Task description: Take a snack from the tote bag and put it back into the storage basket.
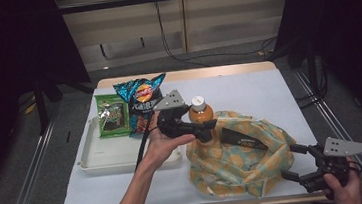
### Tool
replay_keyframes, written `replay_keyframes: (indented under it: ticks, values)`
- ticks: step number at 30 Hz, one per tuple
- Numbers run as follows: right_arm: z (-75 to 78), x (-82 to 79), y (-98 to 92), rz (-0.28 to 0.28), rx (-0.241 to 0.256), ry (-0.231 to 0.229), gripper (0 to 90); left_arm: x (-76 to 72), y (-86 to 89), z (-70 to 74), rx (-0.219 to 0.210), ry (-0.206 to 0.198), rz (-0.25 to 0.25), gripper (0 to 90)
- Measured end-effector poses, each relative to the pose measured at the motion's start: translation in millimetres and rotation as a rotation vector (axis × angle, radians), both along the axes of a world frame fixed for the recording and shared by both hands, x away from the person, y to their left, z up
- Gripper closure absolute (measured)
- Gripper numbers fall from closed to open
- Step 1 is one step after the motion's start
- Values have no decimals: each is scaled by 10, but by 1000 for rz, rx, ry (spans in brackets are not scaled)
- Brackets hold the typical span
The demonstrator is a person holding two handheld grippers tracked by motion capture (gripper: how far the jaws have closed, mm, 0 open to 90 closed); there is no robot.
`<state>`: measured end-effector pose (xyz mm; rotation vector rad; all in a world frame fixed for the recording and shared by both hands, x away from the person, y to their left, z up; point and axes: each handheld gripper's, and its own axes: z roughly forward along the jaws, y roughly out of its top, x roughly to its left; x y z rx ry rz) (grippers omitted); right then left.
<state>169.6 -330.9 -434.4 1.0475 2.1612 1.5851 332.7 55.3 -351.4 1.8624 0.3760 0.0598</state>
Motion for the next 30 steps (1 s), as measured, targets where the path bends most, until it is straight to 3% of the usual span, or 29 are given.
replay_keyframes:
  ticks: [17,22,30]
  values:
    - [-2,-1,12,-3,-1,5,41,-27,225,218,-9,-10,49,305]
    - [-3,1,21,2,-1,5,41,18,295,226,5,-15,74,305]
    - [-6,6,18,-1,-3,4,41,47,434,237,-7,-16,100,305]
